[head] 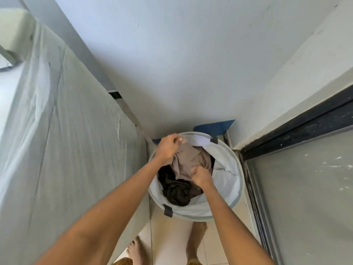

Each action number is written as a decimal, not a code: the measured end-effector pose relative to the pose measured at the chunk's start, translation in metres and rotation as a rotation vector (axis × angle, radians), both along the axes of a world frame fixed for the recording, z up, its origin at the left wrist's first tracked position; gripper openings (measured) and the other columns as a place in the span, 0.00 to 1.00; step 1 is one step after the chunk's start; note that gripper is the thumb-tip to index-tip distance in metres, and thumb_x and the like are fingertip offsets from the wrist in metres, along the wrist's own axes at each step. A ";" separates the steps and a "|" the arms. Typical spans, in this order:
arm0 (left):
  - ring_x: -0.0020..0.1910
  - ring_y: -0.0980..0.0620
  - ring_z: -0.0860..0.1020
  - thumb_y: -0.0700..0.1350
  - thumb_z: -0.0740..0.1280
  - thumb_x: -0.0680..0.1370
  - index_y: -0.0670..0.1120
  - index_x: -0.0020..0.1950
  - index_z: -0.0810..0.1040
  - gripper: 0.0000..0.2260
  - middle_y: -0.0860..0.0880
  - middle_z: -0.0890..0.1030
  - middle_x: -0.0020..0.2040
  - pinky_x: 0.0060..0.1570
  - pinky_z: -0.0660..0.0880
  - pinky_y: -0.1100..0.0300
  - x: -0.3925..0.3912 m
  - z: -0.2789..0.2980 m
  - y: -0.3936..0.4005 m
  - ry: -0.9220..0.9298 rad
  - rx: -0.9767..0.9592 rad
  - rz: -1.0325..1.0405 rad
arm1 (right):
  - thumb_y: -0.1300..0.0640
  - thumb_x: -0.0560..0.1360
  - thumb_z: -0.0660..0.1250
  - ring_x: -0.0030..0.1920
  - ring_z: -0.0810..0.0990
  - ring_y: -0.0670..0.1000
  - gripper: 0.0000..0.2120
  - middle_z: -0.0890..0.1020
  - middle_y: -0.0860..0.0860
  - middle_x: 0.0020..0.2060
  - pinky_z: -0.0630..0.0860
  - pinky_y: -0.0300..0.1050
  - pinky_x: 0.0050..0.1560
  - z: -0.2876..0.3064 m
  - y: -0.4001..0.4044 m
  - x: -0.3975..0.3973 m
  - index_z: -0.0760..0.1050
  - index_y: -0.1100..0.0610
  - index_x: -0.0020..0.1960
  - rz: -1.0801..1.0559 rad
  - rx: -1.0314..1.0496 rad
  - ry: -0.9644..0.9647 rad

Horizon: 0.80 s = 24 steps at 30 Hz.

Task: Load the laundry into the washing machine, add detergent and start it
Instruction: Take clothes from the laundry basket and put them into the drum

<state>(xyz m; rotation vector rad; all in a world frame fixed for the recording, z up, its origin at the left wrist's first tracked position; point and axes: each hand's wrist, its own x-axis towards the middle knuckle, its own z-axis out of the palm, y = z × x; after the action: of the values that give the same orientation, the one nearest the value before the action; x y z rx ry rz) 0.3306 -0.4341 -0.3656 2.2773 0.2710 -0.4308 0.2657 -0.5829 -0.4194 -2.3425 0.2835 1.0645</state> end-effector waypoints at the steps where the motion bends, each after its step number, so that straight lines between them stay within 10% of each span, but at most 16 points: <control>1: 0.49 0.44 0.78 0.45 0.59 0.81 0.42 0.46 0.77 0.10 0.42 0.81 0.47 0.47 0.71 0.54 -0.005 -0.011 -0.002 0.039 0.025 -0.076 | 0.61 0.77 0.59 0.61 0.75 0.57 0.14 0.77 0.54 0.60 0.74 0.48 0.58 -0.008 -0.001 -0.004 0.74 0.54 0.61 -0.006 -0.008 0.014; 8: 0.66 0.40 0.69 0.41 0.58 0.80 0.43 0.71 0.63 0.19 0.42 0.67 0.68 0.59 0.71 0.46 -0.053 -0.130 -0.019 0.310 0.426 -0.730 | 0.60 0.78 0.58 0.64 0.73 0.56 0.15 0.75 0.56 0.63 0.72 0.47 0.61 -0.095 0.005 -0.030 0.72 0.58 0.64 0.056 -0.047 0.136; 13: 0.77 0.40 0.46 0.49 0.66 0.77 0.43 0.77 0.43 0.39 0.42 0.47 0.77 0.74 0.50 0.42 -0.050 -0.201 -0.009 0.429 0.781 -0.938 | 0.54 0.77 0.65 0.62 0.74 0.58 0.16 0.76 0.58 0.61 0.72 0.49 0.58 -0.166 0.011 -0.040 0.71 0.62 0.61 0.141 -0.081 0.266; 17: 0.77 0.42 0.43 0.53 0.67 0.76 0.43 0.77 0.40 0.43 0.43 0.43 0.78 0.75 0.48 0.44 -0.027 -0.233 0.010 0.458 0.920 -0.973 | 0.42 0.72 0.69 0.69 0.64 0.59 0.28 0.69 0.57 0.67 0.67 0.52 0.66 -0.212 0.017 -0.051 0.69 0.58 0.64 0.231 -0.135 0.340; 22: 0.77 0.41 0.48 0.51 0.61 0.79 0.43 0.77 0.43 0.35 0.43 0.47 0.78 0.74 0.50 0.43 -0.038 -0.236 0.014 0.464 0.843 -0.868 | 0.49 0.76 0.66 0.61 0.73 0.57 0.06 0.79 0.54 0.53 0.72 0.48 0.56 -0.213 0.019 -0.060 0.73 0.50 0.41 0.076 0.019 0.204; 24: 0.75 0.39 0.53 0.46 0.60 0.80 0.42 0.77 0.47 0.31 0.41 0.50 0.77 0.74 0.53 0.44 -0.044 -0.215 0.006 0.486 0.796 -0.791 | 0.53 0.76 0.65 0.64 0.72 0.57 0.03 0.77 0.53 0.54 0.70 0.48 0.60 -0.185 0.014 -0.054 0.75 0.49 0.49 -0.211 0.252 0.214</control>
<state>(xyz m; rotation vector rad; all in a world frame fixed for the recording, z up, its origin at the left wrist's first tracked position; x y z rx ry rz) 0.2867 -0.4280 -0.5808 2.9665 -0.3109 -1.5113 0.2119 -0.5691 -0.6048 -1.9330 0.4395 1.1729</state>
